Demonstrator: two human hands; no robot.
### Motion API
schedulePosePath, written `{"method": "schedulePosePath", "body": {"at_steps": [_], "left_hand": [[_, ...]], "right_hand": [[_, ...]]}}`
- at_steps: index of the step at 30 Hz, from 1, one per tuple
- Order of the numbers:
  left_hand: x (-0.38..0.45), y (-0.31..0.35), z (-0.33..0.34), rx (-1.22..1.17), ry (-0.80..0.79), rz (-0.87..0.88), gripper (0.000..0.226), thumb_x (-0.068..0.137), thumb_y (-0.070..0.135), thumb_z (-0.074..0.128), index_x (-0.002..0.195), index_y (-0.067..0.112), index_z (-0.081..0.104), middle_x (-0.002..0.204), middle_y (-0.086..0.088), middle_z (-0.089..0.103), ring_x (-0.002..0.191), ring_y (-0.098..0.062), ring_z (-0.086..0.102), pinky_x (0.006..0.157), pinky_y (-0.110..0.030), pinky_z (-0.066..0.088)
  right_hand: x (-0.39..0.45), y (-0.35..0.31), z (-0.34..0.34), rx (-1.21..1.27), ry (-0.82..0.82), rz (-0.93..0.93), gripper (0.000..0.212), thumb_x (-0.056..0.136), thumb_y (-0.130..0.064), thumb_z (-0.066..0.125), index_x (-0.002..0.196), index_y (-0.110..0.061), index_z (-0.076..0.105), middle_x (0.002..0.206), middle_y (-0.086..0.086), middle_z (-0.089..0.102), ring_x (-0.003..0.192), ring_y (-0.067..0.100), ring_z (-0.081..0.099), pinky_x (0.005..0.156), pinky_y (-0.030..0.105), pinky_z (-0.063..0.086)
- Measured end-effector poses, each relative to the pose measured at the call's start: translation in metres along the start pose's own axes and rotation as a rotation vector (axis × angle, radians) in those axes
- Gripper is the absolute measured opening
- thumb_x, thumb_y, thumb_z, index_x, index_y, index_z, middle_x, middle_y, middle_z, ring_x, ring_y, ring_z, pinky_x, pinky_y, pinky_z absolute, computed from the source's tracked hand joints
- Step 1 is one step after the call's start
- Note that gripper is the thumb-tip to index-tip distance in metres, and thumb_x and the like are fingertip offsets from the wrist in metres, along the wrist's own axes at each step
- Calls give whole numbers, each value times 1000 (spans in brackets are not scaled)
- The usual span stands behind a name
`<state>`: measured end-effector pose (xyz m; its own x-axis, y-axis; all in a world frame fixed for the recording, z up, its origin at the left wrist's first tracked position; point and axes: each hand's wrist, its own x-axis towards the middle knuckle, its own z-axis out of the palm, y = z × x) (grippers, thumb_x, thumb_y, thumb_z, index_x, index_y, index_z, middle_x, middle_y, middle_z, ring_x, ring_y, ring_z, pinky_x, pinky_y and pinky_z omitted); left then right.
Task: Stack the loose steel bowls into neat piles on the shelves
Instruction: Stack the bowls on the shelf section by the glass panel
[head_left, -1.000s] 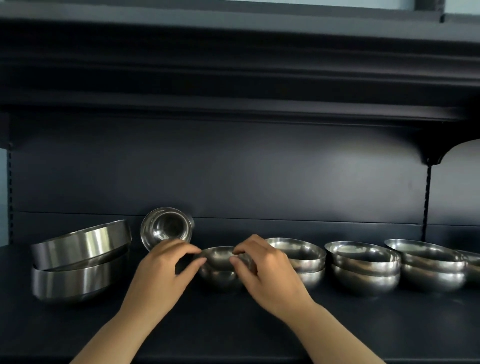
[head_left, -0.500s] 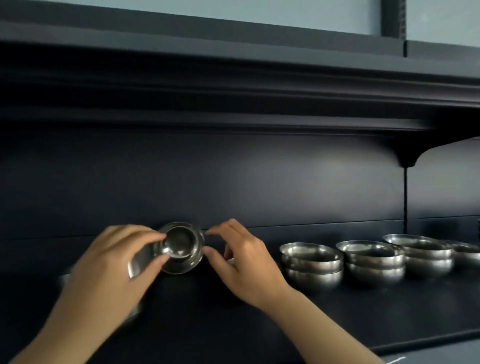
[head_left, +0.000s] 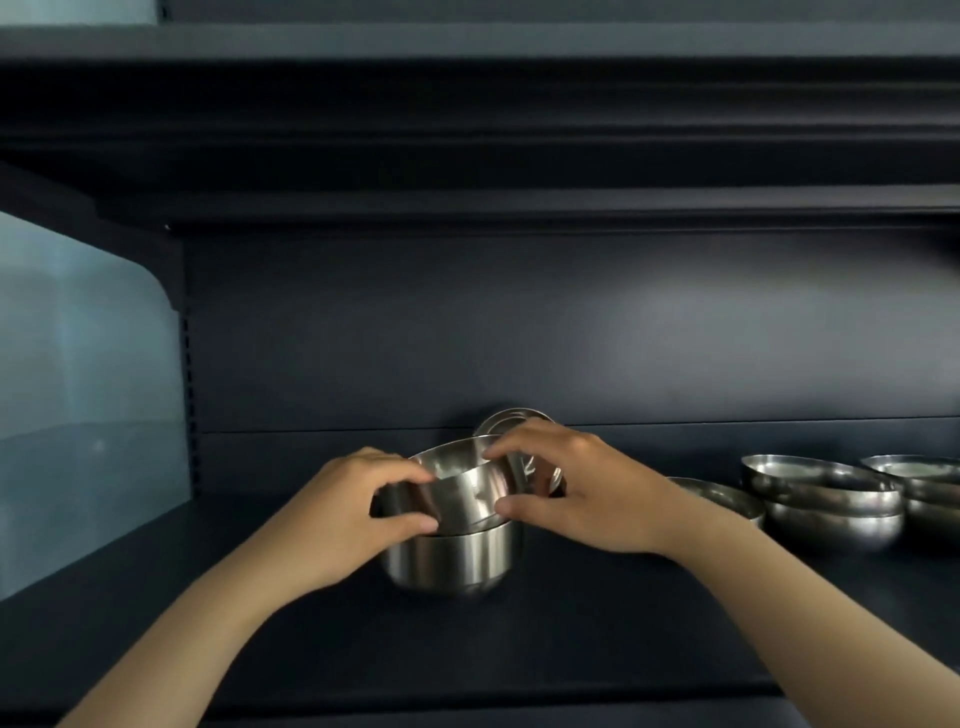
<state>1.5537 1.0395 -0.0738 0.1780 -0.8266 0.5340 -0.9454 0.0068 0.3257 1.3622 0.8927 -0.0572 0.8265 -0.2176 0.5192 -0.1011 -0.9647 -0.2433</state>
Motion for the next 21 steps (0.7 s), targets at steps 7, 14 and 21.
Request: {"method": "schedulePosePath", "body": {"at_steps": [7, 14, 21], "left_hand": [[10, 3, -10, -78, 2, 78, 24, 80, 25, 72, 91, 45, 64, 85, 25, 60, 88, 22, 48, 74, 3, 34], [16, 6, -19, -60, -44, 72, 23, 82, 27, 70, 100, 41, 67, 86, 24, 62, 87, 3, 57, 79, -11, 42], [11, 2, -13, -21, -34, 107, 24, 82, 29, 69, 99, 45, 65, 88, 26, 58, 90, 14, 50, 75, -4, 37]], "right_hand": [[11, -9, -1, -127, -35, 5, 20, 86, -22, 65, 106, -24, 60, 102, -13, 50, 84, 5, 57, 75, 12, 42], [14, -7, -1, -75, -48, 0, 7, 86, -15, 66, 90, -18, 62, 89, -13, 51, 72, 3, 55, 67, 10, 39], [12, -5, 2, -101, -57, -37, 6, 87, -15, 64, 89, -20, 61, 87, -16, 48, 74, 4, 55, 68, 15, 44]]}}
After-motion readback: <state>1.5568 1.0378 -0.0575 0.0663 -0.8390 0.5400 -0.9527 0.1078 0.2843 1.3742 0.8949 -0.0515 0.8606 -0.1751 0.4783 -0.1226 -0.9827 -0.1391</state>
